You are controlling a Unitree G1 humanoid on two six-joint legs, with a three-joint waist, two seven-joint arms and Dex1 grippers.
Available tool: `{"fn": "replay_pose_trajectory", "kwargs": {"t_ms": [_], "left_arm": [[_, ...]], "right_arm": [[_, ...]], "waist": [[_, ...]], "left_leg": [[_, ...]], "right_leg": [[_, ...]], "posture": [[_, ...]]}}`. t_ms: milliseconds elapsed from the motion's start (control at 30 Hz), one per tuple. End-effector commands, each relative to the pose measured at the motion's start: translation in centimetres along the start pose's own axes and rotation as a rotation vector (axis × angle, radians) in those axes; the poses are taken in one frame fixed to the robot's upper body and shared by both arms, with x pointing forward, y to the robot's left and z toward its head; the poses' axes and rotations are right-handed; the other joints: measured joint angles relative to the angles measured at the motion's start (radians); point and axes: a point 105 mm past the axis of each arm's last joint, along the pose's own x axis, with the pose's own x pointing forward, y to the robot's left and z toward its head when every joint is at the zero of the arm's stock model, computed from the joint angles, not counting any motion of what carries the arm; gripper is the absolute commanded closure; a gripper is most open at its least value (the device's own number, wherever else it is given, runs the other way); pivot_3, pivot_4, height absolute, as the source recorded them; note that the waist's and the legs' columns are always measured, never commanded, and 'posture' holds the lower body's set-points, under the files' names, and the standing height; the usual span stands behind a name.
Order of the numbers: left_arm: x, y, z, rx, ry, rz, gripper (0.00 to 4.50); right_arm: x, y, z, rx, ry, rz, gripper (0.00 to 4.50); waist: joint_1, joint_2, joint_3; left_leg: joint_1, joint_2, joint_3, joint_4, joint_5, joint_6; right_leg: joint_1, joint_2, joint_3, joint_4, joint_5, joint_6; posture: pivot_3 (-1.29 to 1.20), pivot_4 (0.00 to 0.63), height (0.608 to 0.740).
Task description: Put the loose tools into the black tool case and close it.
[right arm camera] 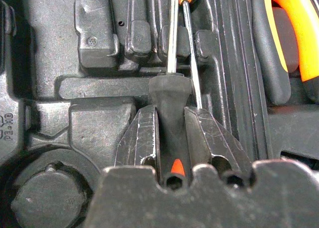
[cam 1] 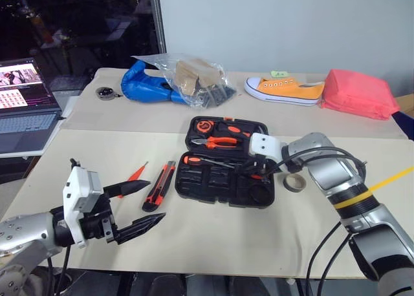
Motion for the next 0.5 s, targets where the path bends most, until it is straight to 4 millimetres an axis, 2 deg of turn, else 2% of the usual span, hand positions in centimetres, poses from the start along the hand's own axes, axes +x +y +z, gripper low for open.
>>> {"fn": "replay_pose_trajectory", "kwargs": {"t_ms": [33,200,467,500], "left_arm": [[0.1,-0.5,0.5,0.032,-0.018,-0.014,0.00],[0.2,-0.7,0.5,0.030,-0.019,-0.015,0.00],[0.2,-0.8,0.5,0.029,-0.016,-0.017,0.00],[0.2,-0.8,0.5,0.029,-0.016,-0.016,0.00]], "right_arm": [[-0.6,0.5,1.4,-0.074,-0.053,0.035,4.06],[-0.3,1.1,1.0,-0.141,-0.026,0.063,4.07],[-0.1,0.1,0.6,-0.153,0.024,0.042,4.07],[-0.3,0.0,0.7,-0.153,0.017,0.045,3.07]], "waist": [[0.000,0.000,0.000],[0.000,0.000,0.000],[0.000,0.000,0.000],[0.000,0.000,0.000]], "left_leg": [[0.000,0.000,0.000,0.000,0.000,0.000],[-0.002,0.000,0.000,-0.001,0.000,0.000],[-0.001,0.000,0.000,0.000,0.000,0.000],[-0.001,0.000,0.000,0.000,0.000,0.000]], "right_leg": [[0.000,0.000,0.000,0.000,0.000,0.000],[-0.002,0.000,0.000,0.000,0.000,0.000],[-0.001,0.000,0.000,0.000,0.000,0.000],[-0.001,0.000,0.000,0.000,0.000,0.000]], "posture": [[0.00,0.150,0.740],[0.00,0.150,0.740],[0.00,0.150,0.740],[0.00,0.150,0.740]]}}
